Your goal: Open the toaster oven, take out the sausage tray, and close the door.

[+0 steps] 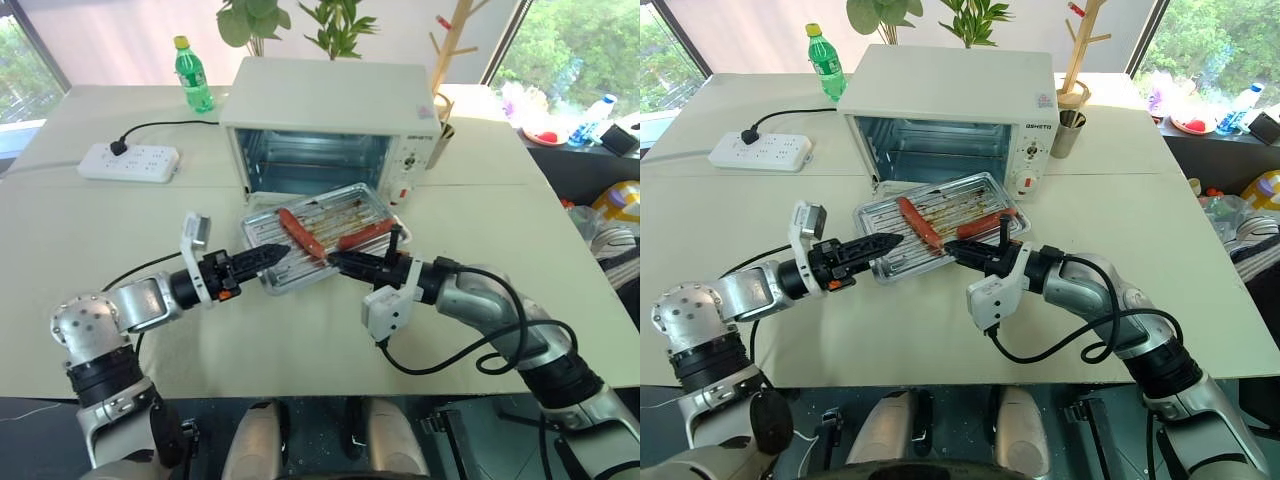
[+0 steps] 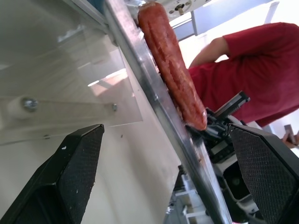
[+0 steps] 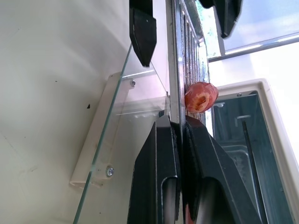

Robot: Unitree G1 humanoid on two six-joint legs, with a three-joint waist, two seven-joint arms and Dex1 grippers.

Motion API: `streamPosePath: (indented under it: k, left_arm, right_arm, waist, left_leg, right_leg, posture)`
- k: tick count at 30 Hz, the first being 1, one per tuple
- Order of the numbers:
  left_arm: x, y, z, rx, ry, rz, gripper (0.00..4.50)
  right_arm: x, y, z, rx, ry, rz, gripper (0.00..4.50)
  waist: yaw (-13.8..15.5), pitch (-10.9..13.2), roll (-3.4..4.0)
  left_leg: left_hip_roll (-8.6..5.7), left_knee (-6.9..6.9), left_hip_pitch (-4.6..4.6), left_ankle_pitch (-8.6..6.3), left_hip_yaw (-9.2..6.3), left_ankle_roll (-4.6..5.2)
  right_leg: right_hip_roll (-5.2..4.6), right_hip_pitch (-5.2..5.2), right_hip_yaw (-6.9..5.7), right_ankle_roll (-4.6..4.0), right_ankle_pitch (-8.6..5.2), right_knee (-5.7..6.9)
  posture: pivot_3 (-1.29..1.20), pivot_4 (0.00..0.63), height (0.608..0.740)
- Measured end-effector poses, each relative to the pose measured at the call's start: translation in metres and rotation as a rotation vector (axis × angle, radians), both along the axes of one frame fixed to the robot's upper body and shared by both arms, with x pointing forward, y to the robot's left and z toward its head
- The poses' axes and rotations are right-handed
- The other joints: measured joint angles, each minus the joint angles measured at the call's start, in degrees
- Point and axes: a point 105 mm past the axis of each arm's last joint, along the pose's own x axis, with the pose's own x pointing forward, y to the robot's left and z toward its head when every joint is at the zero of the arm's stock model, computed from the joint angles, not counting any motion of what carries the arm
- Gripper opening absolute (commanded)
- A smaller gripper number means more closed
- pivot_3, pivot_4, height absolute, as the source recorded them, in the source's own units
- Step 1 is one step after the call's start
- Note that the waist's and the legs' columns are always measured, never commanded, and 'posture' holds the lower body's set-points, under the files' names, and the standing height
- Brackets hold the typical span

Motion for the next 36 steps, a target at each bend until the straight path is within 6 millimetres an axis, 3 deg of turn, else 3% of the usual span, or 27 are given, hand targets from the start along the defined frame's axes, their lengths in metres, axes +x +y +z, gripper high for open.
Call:
streamPosePath:
  k: [3, 8, 16, 21, 25, 29, 36]
  left_arm:
    - [0.000, -0.004, 0.002, -0.020, 0.009, -0.009, 2.68]
    - [-0.001, -0.005, 0.003, -0.037, 0.038, -0.022, 0.05]
    - [-0.002, -0.007, -0.004, -0.060, 0.134, 0.010, 0.01]
    - [-0.001, -0.008, -0.004, -0.078, 0.175, 0.035, 0.00]
    - [0.002, -0.007, -0.011, -0.126, 0.211, 0.083, 0.00]
    - [-0.004, -0.003, -0.021, -0.152, 0.246, 0.129, 0.00]
    - [-0.028, 0.021, -0.025, -0.183, 0.214, 0.291, 0.00]
  right_arm:
    - [0.000, 0.000, -0.002, -0.003, 0.006, -0.002, 0.00]
    - [-0.001, -0.001, -0.004, -0.011, 0.005, -0.007, 0.00]
    - [-0.002, -0.003, -0.005, -0.036, -0.014, -0.006, 0.00]
    - [0.003, -0.011, -0.005, -0.017, 0.040, -0.055, 2.11]
    - [-0.004, -0.020, -0.006, -0.021, 0.134, -0.067, 2.11]
    - [-0.021, -0.029, 0.004, 0.036, 0.248, -0.046, 2.11]
    - [-0.022, -0.075, 0.013, 0.221, 0.552, -0.196, 2.11]
  waist:
    - [0.02, 0.00, 0.00]
    - [0.00, 0.00, 0.00]
    - [0.14, -0.01, -0.01]
    - [0.79, -0.01, 0.00]
    - [1.25, -0.01, 0.01]
    - [1.31, -0.01, 0.00]
    - [1.13, -0.02, 0.01]
  left_leg:
    - [0.00, 0.00, 0.00, 0.00, 0.01, 0.00]
    - [0.00, -0.01, 0.05, 0.00, -0.03, -0.01]
    - [-0.01, -0.03, 0.10, 0.00, -0.08, -0.02]
    - [-0.04, -0.04, 0.14, 0.00, -0.02, -0.01]
    - [-0.05, -0.06, 0.13, -0.02, 0.10, 0.02]
    - [-0.05, -0.06, 0.12, -0.19, 0.09, 0.31]
    - [0.07, -0.07, 0.24, -0.29, 0.08, 0.47]
  right_leg:
    - [0.00, 0.00, 0.00, 0.00, 0.00, 0.00]
    - [-0.01, 0.01, 0.03, 0.00, 0.00, 0.01]
    - [-0.05, 0.04, 0.05, -0.01, 0.00, 0.00]
    - [-0.05, 0.06, 0.07, -0.01, 0.00, -0.02]
    - [-0.03, 0.07, 0.06, -0.01, 0.00, -0.06]
    - [-0.06, 0.09, 0.07, -0.01, 0.00, -0.08]
    - [-0.04, 0.14, 0.08, -0.05, -0.02, -0.16]
  posture:
    - [0.00, 0.150, 0.717]
    - [0.00, 0.150, 0.717]
    - [0.00, 0.150, 0.717]
    - [0.00, 0.150, 0.717]
    - [0.00, 0.150, 0.717]
    - [0.00, 0.150, 0.717]
    - [0.00, 0.150, 0.717]
